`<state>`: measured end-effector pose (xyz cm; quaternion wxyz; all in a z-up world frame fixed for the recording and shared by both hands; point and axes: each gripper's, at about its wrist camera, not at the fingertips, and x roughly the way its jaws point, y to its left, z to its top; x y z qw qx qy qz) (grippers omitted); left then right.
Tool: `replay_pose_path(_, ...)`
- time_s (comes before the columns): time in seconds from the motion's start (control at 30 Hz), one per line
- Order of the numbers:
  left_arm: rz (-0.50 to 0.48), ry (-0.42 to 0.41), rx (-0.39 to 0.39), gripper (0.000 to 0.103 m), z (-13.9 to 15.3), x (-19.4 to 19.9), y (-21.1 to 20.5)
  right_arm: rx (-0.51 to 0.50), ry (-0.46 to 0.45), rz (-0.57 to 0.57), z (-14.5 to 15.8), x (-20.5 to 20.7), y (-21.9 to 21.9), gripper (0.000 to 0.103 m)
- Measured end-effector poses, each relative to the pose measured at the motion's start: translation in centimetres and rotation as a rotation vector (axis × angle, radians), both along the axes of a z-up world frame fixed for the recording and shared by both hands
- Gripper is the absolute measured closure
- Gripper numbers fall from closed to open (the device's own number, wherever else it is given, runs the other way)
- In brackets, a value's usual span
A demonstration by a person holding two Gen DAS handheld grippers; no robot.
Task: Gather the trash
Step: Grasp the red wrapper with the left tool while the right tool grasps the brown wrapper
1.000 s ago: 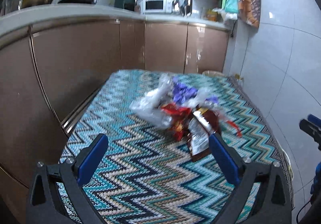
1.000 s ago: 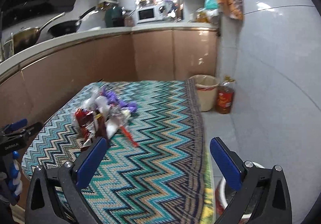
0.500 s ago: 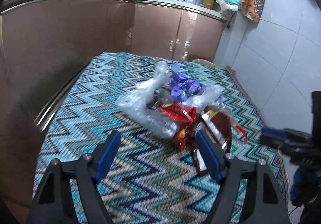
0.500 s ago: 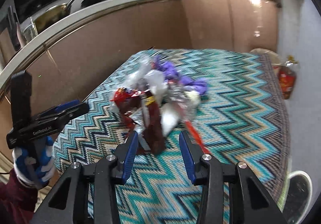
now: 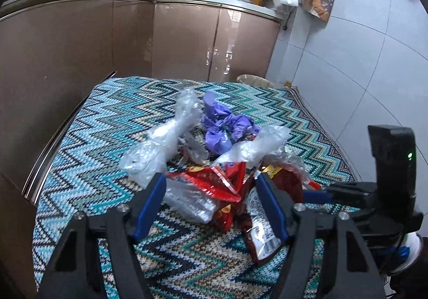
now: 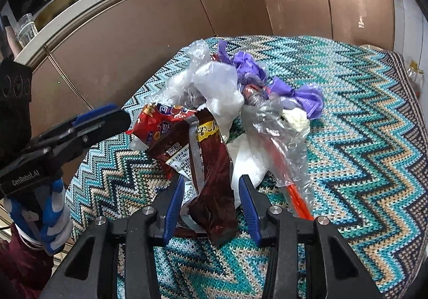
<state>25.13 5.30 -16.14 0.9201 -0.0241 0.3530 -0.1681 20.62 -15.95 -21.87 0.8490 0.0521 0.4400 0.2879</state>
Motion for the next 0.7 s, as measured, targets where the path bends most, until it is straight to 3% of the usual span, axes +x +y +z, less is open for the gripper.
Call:
replay_pose_path(0.1, -0.024, -0.001, 0.013, 0.042, -0.1, 0.4, -0.9, 0.017, 0.013, 0.005, -0.7, 0.1, -0.4, 0.083)
replay_pose_path(0.2, -0.039, 0.010, 0.037, 0.046, -0.5, 1.3, -1.6, 0.023, 0.013, 0.005, -0.7, 0.1, -0.4, 0.089)
replay_pose_path(0.4, -0.039, 0.050, 0.085, 0.046, -1.4, 3.3, -1.6, 0.049, 0.001, -0.015, -0.2, -0.9, -1.8, 0.092)
replay_pose_path(0.47, -0.036, 0.077, 0.103, 0.051, -1.9, 3.9, -1.6, 0.055, -0.006, -0.022, 0.0, -1.3, -2.3, 0.092)
replay_pose_path(0.53, -0.040, 0.119, 0.105, 0.065, -2.7, 4.5, -1.6, 0.063, -0.010, -0.030, 0.2, -1.6, -2.7, 0.092)
replay_pose_path(0.7, -0.046, 0.141, 0.106, 0.073, -3.5, 3.9, -1.5, 0.071, -0.015, -0.047, 0.6, -2.2, -3.5, 0.092)
